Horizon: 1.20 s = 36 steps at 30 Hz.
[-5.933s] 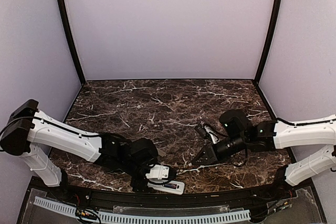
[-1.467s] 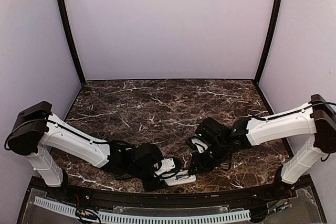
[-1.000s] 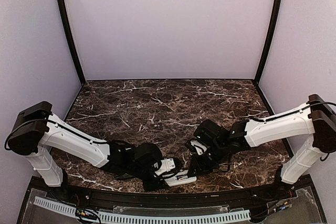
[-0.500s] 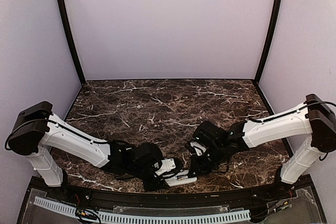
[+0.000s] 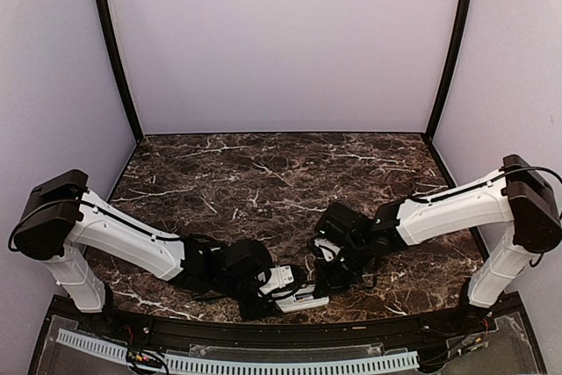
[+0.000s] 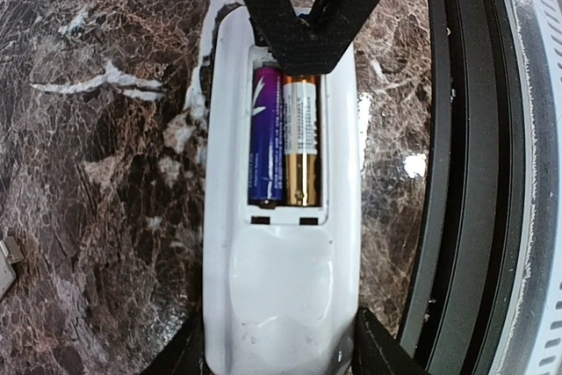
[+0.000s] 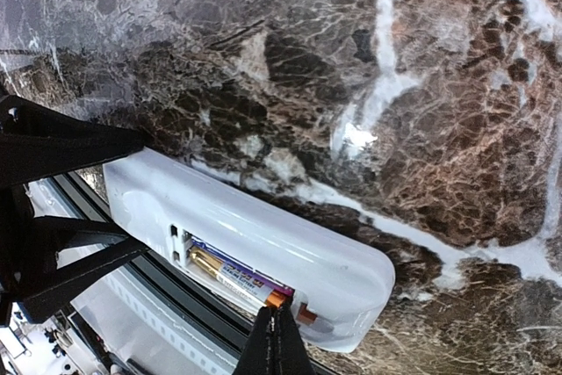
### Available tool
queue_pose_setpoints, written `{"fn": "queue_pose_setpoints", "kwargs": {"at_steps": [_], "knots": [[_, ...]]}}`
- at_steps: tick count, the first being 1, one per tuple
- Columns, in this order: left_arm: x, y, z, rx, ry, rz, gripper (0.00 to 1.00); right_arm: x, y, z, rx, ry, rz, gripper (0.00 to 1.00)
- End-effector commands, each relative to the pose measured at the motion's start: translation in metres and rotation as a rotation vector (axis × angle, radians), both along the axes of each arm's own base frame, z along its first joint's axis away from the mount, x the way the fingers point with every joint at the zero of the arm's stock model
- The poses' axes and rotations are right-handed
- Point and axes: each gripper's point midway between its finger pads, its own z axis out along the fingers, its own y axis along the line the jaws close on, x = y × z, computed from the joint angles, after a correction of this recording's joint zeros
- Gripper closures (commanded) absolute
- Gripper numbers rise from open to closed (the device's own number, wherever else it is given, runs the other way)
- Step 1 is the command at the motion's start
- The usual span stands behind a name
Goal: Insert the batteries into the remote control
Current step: Load the battery into the battery compartment.
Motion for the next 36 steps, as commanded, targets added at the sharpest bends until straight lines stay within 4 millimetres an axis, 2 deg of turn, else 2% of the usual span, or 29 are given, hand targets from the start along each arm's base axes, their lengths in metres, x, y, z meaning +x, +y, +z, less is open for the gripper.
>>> {"fn": "queue_pose_setpoints", "kwargs": {"at_steps": [1, 5, 10, 12, 15, 18, 21, 30, 34, 36], "knots": [[-0.015, 0.015, -0.023, 0.087, 0.079, -0.023, 0.98, -0.017, 0.000, -0.030, -0.114, -0.010, 0.063, 1.00], [-0.015, 0.016, -0.023, 0.087, 0.077, -0.021, 0.97, -0.023, -0.011, -0.043, -0.248, -0.030, 0.111, 1.00], [-0.014, 0.016, -0.023, 0.087, 0.073, -0.019, 0.97, -0.031, 0.000, -0.047, -0.252, -0.024, 0.145, 1.00], [-0.014, 0.016, -0.023, 0.085, 0.072, -0.019, 0.96, -0.029, -0.001, -0.049, -0.265, -0.032, 0.138, 0.94], [-0.014, 0.017, -0.021, 0.078, 0.069, -0.018, 0.90, -0.024, -0.007, -0.048, -0.281, -0.053, 0.128, 0.92], [-0.015, 0.020, -0.021, 0.085, 0.057, -0.036, 0.84, -0.016, -0.010, -0.040, -0.288, -0.077, 0.125, 0.91], [-0.015, 0.023, -0.023, 0.101, 0.047, -0.048, 0.82, -0.010, -0.010, -0.030, -0.288, -0.099, 0.132, 0.88], [-0.015, 0.030, -0.028, 0.133, 0.040, -0.056, 0.82, 0.010, 0.011, 0.021, -0.129, -0.154, 0.130, 0.81], [-0.015, 0.030, -0.029, 0.135, 0.039, -0.055, 0.82, 0.010, 0.012, 0.022, -0.115, -0.141, 0.132, 0.83], [-0.014, 0.030, -0.029, 0.135, 0.038, -0.054, 0.82, 0.009, 0.010, 0.019, -0.110, -0.129, 0.124, 0.90]]}}
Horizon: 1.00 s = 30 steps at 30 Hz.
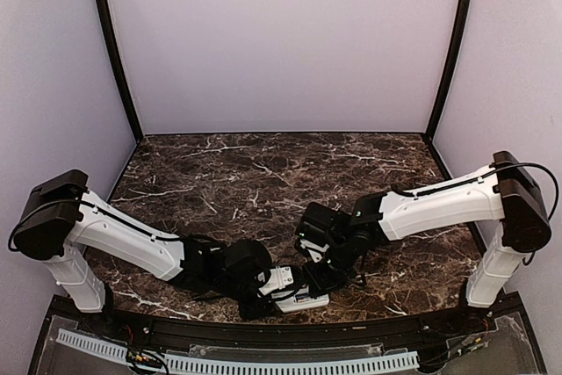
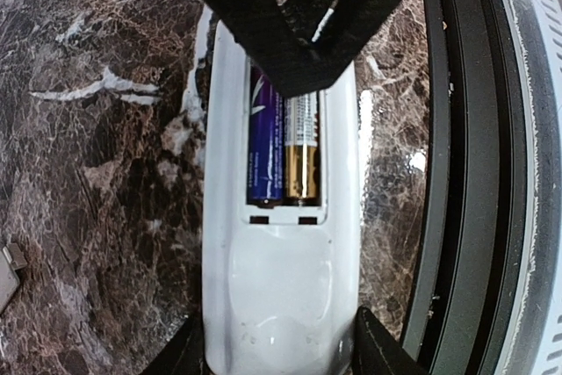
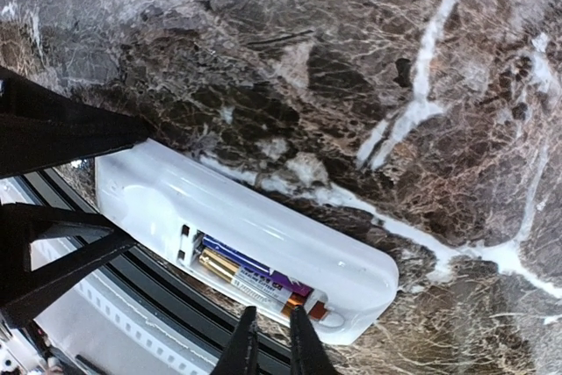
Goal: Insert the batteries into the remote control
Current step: Load the battery into the battery compartment.
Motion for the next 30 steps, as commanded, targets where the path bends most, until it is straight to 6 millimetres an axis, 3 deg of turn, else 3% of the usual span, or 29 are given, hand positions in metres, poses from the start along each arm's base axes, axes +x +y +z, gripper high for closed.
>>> {"fn": "queue_pose_setpoints", "kwargs": {"at_steps": [1, 3, 9, 16, 25, 27, 30], "knots": [[-0.015, 0.029, -0.028, 0.132, 0.060, -0.025, 0.82, 0.004, 0.007, 0.009, 0.060, 0.003, -0.004, 0.94], [-0.015, 0.029, -0.028, 0.131, 0.061, -0.024, 0.82, 0.004, 0.007, 0.004, 0.080, 0.023, -0.018, 1.00], [-0.015, 0.028, -0.027, 0.128, 0.061, -0.023, 0.81, 0.000, 0.009, -0.010, 0.090, 0.064, -0.016, 1.00], [-0.015, 0.027, -0.027, 0.126, 0.067, -0.022, 0.81, 0.002, -0.022, -0.041, -0.049, 0.046, -0.045, 1.00], [-0.013, 0.025, -0.025, 0.117, 0.060, -0.016, 0.81, -0.020, -0.042, -0.069, -0.112, 0.093, -0.049, 1.00], [-0.011, 0.024, -0.022, 0.108, 0.048, -0.007, 0.80, -0.025, -0.042, -0.073, -0.111, 0.102, -0.049, 1.00], [-0.007, 0.020, -0.017, 0.085, 0.027, 0.006, 0.64, -0.026, -0.041, -0.074, -0.114, 0.102, -0.048, 1.00]]}}
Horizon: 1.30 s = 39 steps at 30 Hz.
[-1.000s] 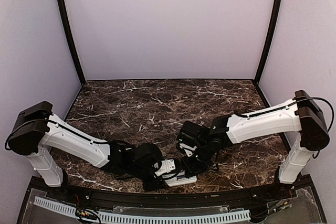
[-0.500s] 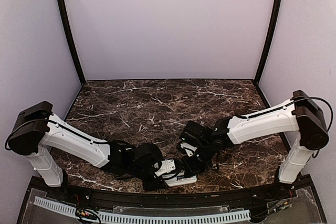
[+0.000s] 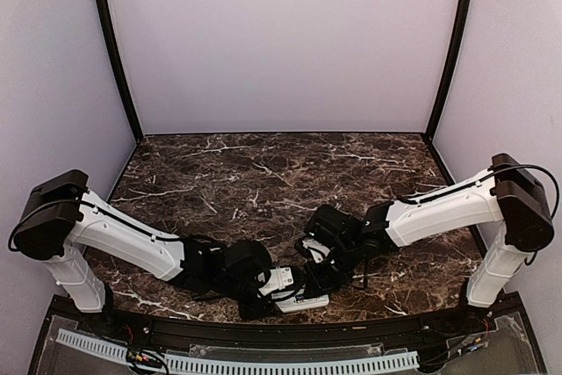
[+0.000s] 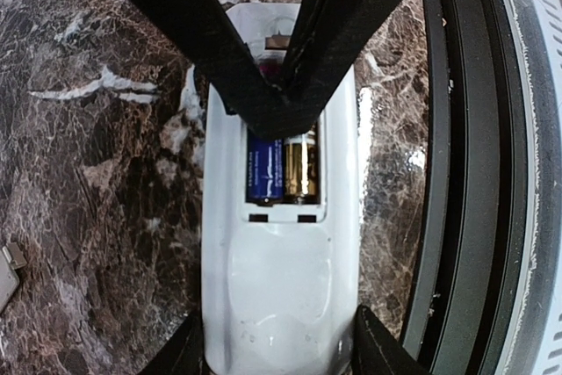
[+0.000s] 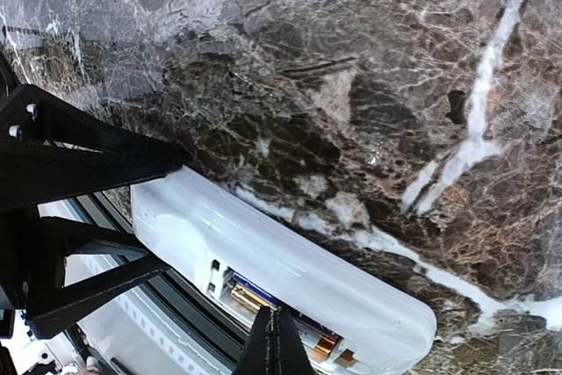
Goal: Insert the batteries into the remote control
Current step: Load the battery into the battery compartment, then press the battery in the battery compartment.
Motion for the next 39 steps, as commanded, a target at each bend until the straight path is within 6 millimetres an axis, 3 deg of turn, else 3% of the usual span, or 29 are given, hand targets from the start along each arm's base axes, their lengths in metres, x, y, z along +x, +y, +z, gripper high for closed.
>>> {"fn": "queue_pose_setpoints", "kwargs": {"at_steps": [1, 7, 11, 17, 25, 30, 39], "knots": [[-0.005, 0.020, -0.017, 0.083, 0.023, 0.016, 0.58, -0.023, -0.052, -0.057, -0.257, 0.036, 0.003, 1.00], [-0.002, 0.017, -0.010, 0.061, 0.003, 0.022, 0.39, -0.016, -0.047, -0.049, -0.260, 0.004, 0.018, 1.00], [-0.001, 0.014, 0.000, 0.019, -0.008, 0.023, 0.29, -0.012, -0.037, -0.033, -0.226, -0.016, 0.028, 1.00], [-0.001, 0.009, 0.029, -0.097, -0.044, 0.003, 0.24, 0.000, -0.014, -0.001, -0.130, -0.049, 0.030, 1.00], [-0.002, 0.018, 0.065, -0.228, -0.092, 0.004, 0.23, 0.012, 0.003, 0.037, -0.041, -0.106, 0.057, 1.00], [0.014, 0.029, 0.073, -0.249, -0.122, 0.104, 0.20, 0.010, 0.007, 0.036, -0.018, -0.099, 0.075, 1.00], [0.075, 0.058, 0.101, -0.365, -0.073, 0.442, 0.19, -0.001, -0.008, -0.001, -0.073, -0.036, 0.073, 1.00]]}}
